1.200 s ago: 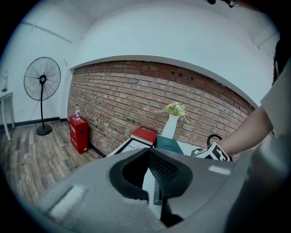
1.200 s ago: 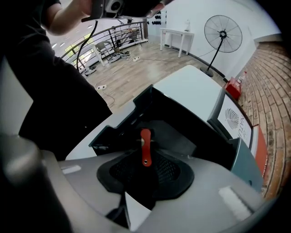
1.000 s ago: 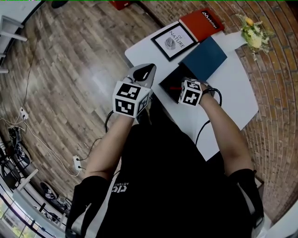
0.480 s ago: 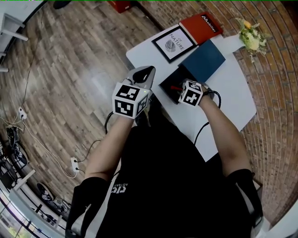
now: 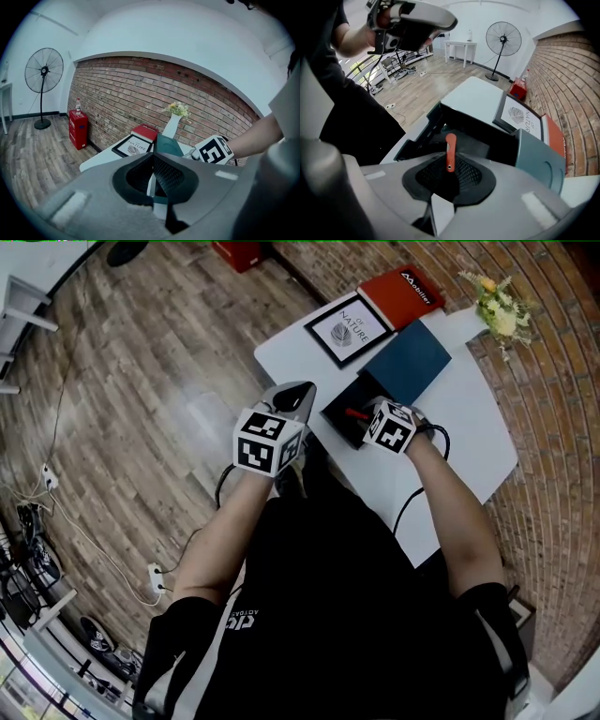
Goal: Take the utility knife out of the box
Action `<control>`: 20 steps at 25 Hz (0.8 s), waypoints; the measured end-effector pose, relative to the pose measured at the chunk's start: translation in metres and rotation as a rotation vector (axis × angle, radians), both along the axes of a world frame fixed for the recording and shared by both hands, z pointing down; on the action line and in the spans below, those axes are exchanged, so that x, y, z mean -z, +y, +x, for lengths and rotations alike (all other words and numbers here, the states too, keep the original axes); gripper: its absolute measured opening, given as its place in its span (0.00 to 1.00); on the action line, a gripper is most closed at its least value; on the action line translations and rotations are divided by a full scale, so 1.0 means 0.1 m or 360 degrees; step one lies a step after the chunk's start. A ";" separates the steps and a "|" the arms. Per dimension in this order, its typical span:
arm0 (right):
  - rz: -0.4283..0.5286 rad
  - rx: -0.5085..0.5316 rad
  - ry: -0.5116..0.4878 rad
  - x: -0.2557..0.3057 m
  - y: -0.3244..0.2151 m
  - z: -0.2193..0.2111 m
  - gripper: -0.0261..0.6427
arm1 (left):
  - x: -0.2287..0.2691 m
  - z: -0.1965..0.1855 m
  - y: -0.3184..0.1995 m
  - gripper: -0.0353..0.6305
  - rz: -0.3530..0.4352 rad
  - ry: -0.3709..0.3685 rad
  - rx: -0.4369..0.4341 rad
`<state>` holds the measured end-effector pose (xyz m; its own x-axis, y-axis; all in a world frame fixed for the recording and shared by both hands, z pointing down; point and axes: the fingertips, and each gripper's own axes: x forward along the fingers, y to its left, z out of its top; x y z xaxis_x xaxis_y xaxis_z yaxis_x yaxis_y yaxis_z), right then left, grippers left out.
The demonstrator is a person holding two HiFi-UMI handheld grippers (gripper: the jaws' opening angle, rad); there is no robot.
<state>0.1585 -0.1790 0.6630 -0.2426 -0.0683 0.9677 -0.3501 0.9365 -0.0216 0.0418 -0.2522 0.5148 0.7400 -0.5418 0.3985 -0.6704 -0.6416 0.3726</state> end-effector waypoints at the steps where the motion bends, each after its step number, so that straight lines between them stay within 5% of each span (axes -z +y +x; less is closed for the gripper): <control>1: 0.0012 -0.0015 -0.0011 0.03 -0.01 0.00 0.13 | -0.02 0.03 0.01 0.06 -0.0009 0.0002 -0.0019; 9: 0.0112 -0.0124 -0.0128 0.40 -0.09 0.02 0.12 | -0.14 0.35 0.08 0.07 -0.0076 -0.0042 -0.0216; 20: 0.0311 -0.0144 -0.0267 0.93 -0.28 0.02 0.12 | -0.06 0.82 0.11 0.24 -0.0114 -0.0019 -0.0493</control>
<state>0.1608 -0.2068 0.5705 -0.3828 -0.2785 0.8809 -0.4391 0.8937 0.0917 0.1235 -0.2414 0.5211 0.8605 -0.2615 0.4372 -0.4517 -0.7884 0.4175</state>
